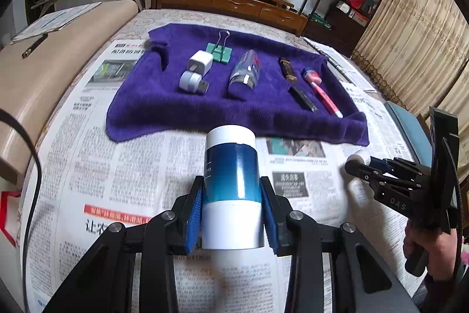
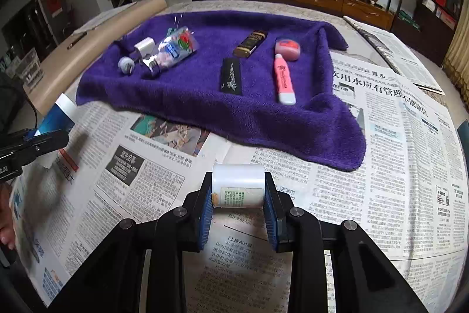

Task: Organize rigid objects
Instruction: 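Place the cylinder and white jar on the towel, opening both tools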

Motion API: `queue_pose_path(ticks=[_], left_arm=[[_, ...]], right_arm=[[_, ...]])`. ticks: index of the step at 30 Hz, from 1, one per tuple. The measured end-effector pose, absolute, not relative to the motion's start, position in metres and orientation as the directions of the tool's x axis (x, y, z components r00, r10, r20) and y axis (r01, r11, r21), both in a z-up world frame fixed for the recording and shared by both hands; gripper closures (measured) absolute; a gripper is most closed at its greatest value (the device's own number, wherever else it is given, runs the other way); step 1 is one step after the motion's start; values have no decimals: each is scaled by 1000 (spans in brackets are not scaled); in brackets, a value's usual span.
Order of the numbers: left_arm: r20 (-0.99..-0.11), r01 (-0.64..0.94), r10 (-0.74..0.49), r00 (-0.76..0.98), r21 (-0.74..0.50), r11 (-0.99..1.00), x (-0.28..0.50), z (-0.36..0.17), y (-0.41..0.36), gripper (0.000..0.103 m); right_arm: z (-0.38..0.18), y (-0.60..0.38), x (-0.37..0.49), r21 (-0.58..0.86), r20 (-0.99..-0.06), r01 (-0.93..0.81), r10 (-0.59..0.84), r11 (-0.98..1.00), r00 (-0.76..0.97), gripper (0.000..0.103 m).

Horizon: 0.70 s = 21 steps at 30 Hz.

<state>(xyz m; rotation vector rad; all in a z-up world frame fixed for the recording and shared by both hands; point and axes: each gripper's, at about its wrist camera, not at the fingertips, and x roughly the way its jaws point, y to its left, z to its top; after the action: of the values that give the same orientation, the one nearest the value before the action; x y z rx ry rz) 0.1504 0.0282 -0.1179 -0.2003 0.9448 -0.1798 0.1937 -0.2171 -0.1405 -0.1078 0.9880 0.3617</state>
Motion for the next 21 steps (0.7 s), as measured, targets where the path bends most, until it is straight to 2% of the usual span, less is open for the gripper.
queue_pose_path(ticks=[11,21], left_arm=[[-768,145,-305,563,-272,951,197,-88,-1,69],[-786,202,-328,524,-259,945,246,-86,-31,69]], right_arm=[[-109,-231,210,152,-792,-317,308,936,527,72],[-97,-234,270,186,-784,-302,327,935,527,72]])
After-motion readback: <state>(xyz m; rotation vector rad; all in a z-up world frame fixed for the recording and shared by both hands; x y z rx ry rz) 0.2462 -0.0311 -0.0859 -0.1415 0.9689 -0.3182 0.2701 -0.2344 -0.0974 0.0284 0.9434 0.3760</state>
